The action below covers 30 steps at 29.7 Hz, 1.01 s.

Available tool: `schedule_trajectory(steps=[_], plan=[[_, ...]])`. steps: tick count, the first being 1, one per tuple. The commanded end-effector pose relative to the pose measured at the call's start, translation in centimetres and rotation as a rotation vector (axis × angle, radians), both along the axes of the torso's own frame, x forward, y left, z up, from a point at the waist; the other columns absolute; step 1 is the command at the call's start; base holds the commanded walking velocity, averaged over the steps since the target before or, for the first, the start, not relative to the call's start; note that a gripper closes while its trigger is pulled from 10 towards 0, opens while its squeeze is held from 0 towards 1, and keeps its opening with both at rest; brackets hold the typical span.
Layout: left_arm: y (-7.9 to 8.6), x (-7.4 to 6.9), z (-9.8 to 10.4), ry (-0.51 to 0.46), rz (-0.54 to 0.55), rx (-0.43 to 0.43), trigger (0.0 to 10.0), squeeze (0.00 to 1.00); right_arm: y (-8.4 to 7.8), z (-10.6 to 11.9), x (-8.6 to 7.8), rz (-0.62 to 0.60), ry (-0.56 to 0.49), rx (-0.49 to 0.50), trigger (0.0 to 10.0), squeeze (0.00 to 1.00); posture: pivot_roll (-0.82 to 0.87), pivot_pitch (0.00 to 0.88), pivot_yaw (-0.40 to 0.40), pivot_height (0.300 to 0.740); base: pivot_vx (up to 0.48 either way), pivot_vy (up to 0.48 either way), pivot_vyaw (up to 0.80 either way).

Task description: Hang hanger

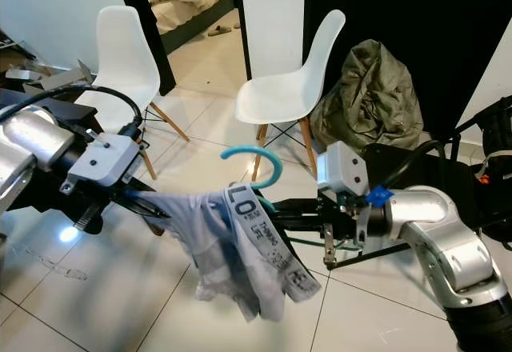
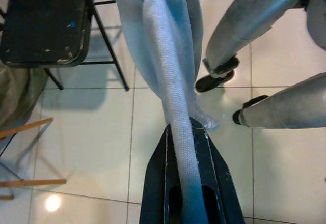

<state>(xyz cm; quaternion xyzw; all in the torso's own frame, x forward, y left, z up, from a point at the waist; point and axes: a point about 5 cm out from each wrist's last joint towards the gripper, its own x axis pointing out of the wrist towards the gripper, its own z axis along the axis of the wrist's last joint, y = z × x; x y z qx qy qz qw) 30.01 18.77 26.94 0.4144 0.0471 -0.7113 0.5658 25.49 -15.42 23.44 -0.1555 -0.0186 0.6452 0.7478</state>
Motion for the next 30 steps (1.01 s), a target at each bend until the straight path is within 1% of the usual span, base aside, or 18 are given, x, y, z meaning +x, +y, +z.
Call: schedule_trajectory(steps=[1,5,6,8,9,13,15,16,17,18,20,21,23,24,25,27,29,30], plan=[[0.2,0.1,0.3,-0.011,-0.007,0.006,0.0,0.00,0.4,0.4,0.0,0.010,-0.028,0.005,0.0,0.00,-0.04,0.065,0.081,0.740,0.000,0.000,0.00],[0.3,0.8,1.4,-0.064,0.013,-0.042,0.0,0.00,0.7,0.2,0.6,-0.048,-0.044,0.026,0.0,0.00,-0.04,0.063,0.078,0.740,0.000,0.000,0.00],[0.4,1.0,1.8,-0.081,0.021,-0.055,0.0,0.00,0.8,0.2,0.9,-0.085,-0.031,0.067,10.0,0.00,-0.04,0.063,0.077,0.740,0.000,0.000,0.00],[0.4,1.1,2.0,-0.092,0.026,-0.063,0.0,0.00,0.8,0.2,1.2,-0.111,-0.020,0.097,10.0,0.00,-0.04,0.063,0.077,0.740,0.000,0.000,0.00],[0.5,1.4,2.3,-0.114,0.040,-0.074,0.0,0.00,0.9,0.2,1.4,-0.129,-0.012,0.124,10.0,1.00,-0.04,0.063,0.077,0.740,0.000,0.000,0.00],[0.8,1.8,3.1,-0.159,0.071,-0.095,0.0,0.00,0.9,0.0,1.8,-0.160,-0.006,0.153,10.0,1.00,-0.04,0.062,0.073,0.740,0.000,0.000,0.00],[1.1,2.0,3.7,-0.188,0.092,-0.109,0.0,0.00,0.5,-0.3,2.1,-0.207,-0.004,0.168,10.0,1.00,-0.03,0.062,0.072,0.740,0.000,0.000,0.00],[1.8,2.4,5.0,-0.235,0.132,-0.139,0.0,0.00,-1.4,-0.8,3.1,-0.357,0.003,0.230,10.0,1.00,-0.03,0.063,0.071,0.740,0.000,0.000,0.00],[2.1,2.4,5.5,-0.252,0.148,-0.154,0.0,0.00,-2.5,-1.0,3.5,-0.434,0.007,0.263,10.0,1.00,-0.03,0.063,0.073,0.740,0.000,0.000,0.00],[2.1,2.4,5.5,-0.252,0.148,-0.154,0.0,0.00,-2.5,-1.0,3.5,-0.434,0.007,0.263,10.0,1.00,-0.03,0.063,0.073,0.740,0.000,0.000,0.00],[2.4,2.5,6.1,-0.268,0.162,-0.173,0.0,0.00,-3.9,-1.4,3.9,-0.529,0.014,0.306,10.0,1.00,-0.04,0.063,0.077,0.740,0.000,0.000,0.00],[2.4,2.5,6.1,-0.268,0.162,-0.173,0.0,0.00,-3.9,-1.4,3.9,-0.529,0.014,0.306,10.0,1.00,-0.04,0.063,0.077,0.740,0.000,0.000,0.00],[2.8,2.6,6.5,-0.281,0.178,-0.184,0.0,0.00,-5.4,-2.0,4.0,-0.618,0.023,0.324,10.0,1.00,-0.04,0.064,0.079,0.740,0.000,0.000,0.00],[2.8,2.6,6.5,-0.281,0.178,-0.184,0.0,0.00,-5.4,-2.0,4.0,-0.618,0.023,0.324,10.0,1.00,-0.04,0.064,0.079,0.740,0.000,0.000,0.00],[3.0,2.7,6.6,-0.286,0.186,-0.187,0.0,0.00,-6.1,-2.3,3.9,-0.654,0.029,0.331,10.0,1.00,-0.04,0.063,0.081,0.740,0.000,0.000,0.00],[3.1,2.7,6.6,-0.290,0.191,-0.188,0.0,0.00,-6.5,-2.4,3.9,-0.673,0.032,0.334,10.0,1.00,-0.04,0.063,0.081,0.740,0.000,0.000,0.00],[3.6,2.8,6.7,-0.303,0.215,-0.197,0.0,0.00,-7.8,-2.7,3.7,-0.723,0.042,0.362,10.0,1.00,-0.04,0.062,0.079,0.740,0.000,0.000,0.00],[3.6,2.8,6.7,-0.303,0.215,-0.197,0.0,0.00,-7.8,-2.7,3.7,-0.723,0.042,0.362,10.0,1.00,-0.04,0.062,0.079,0.740,0.000,0.000,0.00]])
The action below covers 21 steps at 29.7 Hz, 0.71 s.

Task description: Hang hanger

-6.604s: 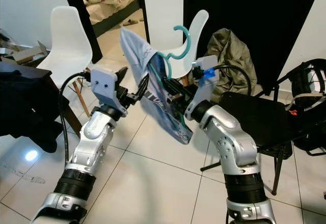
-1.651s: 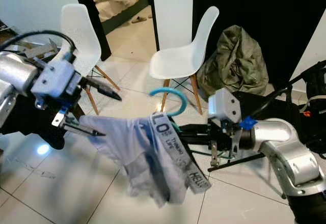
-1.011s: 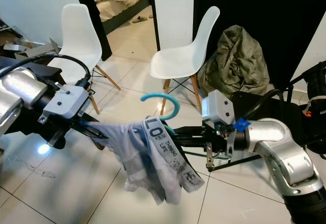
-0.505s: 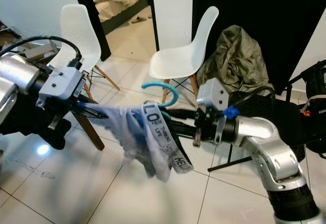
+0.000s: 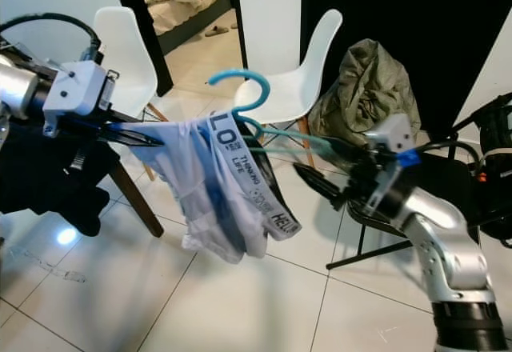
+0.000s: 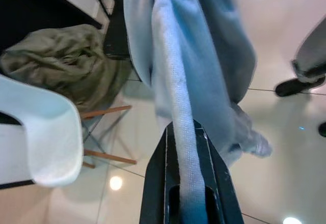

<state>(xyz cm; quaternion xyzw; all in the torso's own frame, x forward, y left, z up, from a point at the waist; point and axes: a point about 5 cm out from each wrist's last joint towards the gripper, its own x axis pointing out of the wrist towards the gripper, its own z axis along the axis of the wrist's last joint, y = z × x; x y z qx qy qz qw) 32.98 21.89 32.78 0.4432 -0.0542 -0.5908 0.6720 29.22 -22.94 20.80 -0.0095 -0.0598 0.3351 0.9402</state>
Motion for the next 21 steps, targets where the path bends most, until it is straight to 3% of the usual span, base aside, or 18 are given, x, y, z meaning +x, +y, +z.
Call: schedule_trajectory(steps=[1,3,9,10,12,14,17,20,21], plan=[[0.6,-0.1,1.0,-0.044,0.028,-0.014,0.0,0.00,-0.8,0.0,-0.1,-0.034,0.004,0.037,10.0,1.00,-0.04,0.062,0.079,0.740,0.000,0.000,0.00],[1.0,0.1,1.5,-0.072,0.050,-0.036,0.0,0.00,-1.9,0.0,0.0,-0.090,-0.001,0.138,10.0,1.00,-0.04,0.061,0.077,0.740,0.000,0.000,0.00],[1.1,0.2,2.6,-0.120,0.063,-0.056,0.0,0.00,-2.1,-0.8,0.3,-0.142,0.041,0.287,10.0,1.00,-0.04,0.057,0.073,0.740,0.000,0.000,0.00],[1.0,0.3,3.3,-0.140,0.058,-0.063,0.0,0.00,-1.1,-1.7,0.2,-0.116,0.075,0.312,10.0,0.00,-0.03,0.055,0.073,0.740,0.000,0.000,0.00],[0.9,0.2,3.9,-0.152,0.052,-0.069,0.0,0.00,-0.2,-2.4,0.0,-0.090,0.101,0.319,10.0,0.00,-0.03,0.055,0.073,0.740,0.000,0.000,0.00],[0.5,0.0,5.5,-0.164,0.016,-0.089,0.0,0.00,2.6,-3.9,-0.7,0.010,0.141,0.296,10.0,0.00,-0.02,0.052,0.076,0.740,0.000,0.000,0.00],[0.4,0.0,6.1,-0.168,0.003,-0.096,0.0,0.00,3.4,-4.3,-0.9,0.036,0.150,0.289,10.0,0.00,-0.02,0.051,0.077,0.740,0.000,0.000,0.00],[0.2,-0.2,7.9,-0.181,-0.017,-0.127,0.0,0.00,5.9,-5.0,-1.5,0.119,0.153,0.268,10.0,0.00,-0.02,0.046,0.084,0.740,0.000,0.000,0.00],[0.2,-0.2,7.9,-0.181,-0.017,-0.127,0.0,0.00,5.9,-5.0,-1.5,0.119,0.153,0.268,10.0,0.00,-0.02,0.046,0.084,0.740,0.000,0.000,0.00]])
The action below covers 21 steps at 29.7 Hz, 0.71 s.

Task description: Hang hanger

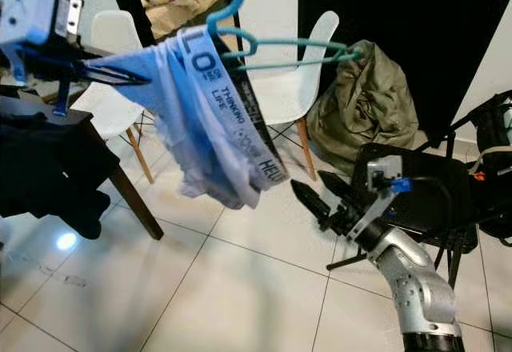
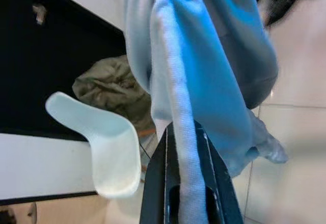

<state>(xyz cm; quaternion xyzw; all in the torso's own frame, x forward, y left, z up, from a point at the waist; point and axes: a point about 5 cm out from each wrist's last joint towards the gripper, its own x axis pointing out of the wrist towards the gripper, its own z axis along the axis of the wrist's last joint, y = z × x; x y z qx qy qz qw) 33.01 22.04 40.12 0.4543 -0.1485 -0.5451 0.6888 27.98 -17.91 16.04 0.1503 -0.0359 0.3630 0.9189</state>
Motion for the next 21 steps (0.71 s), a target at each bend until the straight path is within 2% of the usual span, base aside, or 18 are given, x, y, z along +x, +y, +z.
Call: schedule_trajectory(steps=[1,2,6,10,15,18,21], plan=[[-0.1,-0.3,1.6,-0.015,-0.023,-0.024,0.0,0.00,2.0,-0.3,-0.6,0.071,-0.012,0.004,10.0,0.00,-0.01,0.044,0.087,0.740,0.000,0.000,0.00],[-0.3,-0.4,2.7,-0.026,-0.033,-0.042,0.0,0.00,2.9,-0.2,-0.7,0.094,-0.026,0.036,10.0,0.00,-0.01,0.042,0.092,0.740,0.000,0.000,0.00],[-0.7,-0.7,4.2,-0.046,-0.056,-0.077,0.0,0.00,3.5,0.4,-0.5,0.099,-0.051,0.113,10.0,0.00,-0.01,0.039,0.100,0.740,0.000,0.000,0.00],[-1.1,-1.1,5.4,-0.055,-0.090,-0.126,0.0,0.00,3.1,1.1,-0.4,0.079,-0.070,0.200,10.0,0.00,0.00,0.038,0.107,0.740,0.000,0.000,0.00],[-1.2,-1.1,5.5,-0.057,-0.097,-0.133,0.0,0.00,2.9,1.2,-0.4,0.077,-0.074,0.216,10.0,0.00,0.00,0.038,0.107,0.740,0.000,0.000,0.00],[-1.6,-1.5,6.5,-0.060,-0.138,-0.177,0.0,0.00,2.3,1.7,-0.6,0.063,-0.102,0.301,10.0,0.00,0.00,0.038,0.114,0.740,0.000,0.000,0.00],[-1.7,-1.6,6.7,-0.061,-0.144,-0.185,0.0,0.00,2.1,1.9,-0.7,0.056,-0.113,0.332,10.0,0.00,0.00,0.037,0.119,0.740,0.000,0.000,0.00]])
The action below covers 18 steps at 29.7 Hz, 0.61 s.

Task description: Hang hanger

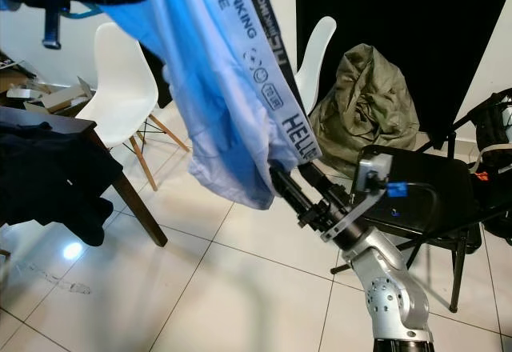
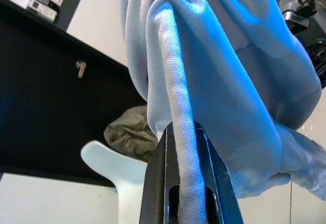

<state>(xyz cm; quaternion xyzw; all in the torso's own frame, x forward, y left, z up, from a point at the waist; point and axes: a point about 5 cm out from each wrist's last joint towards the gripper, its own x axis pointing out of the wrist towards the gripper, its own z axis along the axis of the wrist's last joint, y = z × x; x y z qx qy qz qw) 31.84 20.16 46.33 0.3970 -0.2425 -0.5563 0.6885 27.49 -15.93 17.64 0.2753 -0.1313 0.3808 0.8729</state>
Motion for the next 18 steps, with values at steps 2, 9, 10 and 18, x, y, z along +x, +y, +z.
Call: schedule_trajectory(steps=[2,9,10,18], plan=[[0.1,-0.4,0.8,-0.005,-0.027,-0.013,0.0,0.00,-0.2,0.8,-0.4,0.003,-0.045,0.097,10.0,0.00,0.01,0.037,0.122,0.740,0.000,0.000,0.00],[0.1,-0.4,0.8,0.003,-0.025,-0.016,0.0,0.00,-0.8,2.1,-1.0,0.046,-0.122,0.243,10.0,0.00,0.01,0.037,0.126,0.740,0.000,0.000,0.00],[0.2,-0.3,0.7,0.005,-0.025,-0.016,0.0,0.00,-0.9,2.3,-1.1,0.048,-0.132,0.261,10.0,0.00,0.01,0.037,0.126,0.740,0.000,0.000,0.00],[0.6,-0.1,0.3,0.023,-0.017,-0.024,0.0,0.00,-1.6,3.1,-1.0,0.026,-0.163,0.306,0.0,0.00,0.00,0.034,0.125,0.740,0.000,0.000,0.00]])
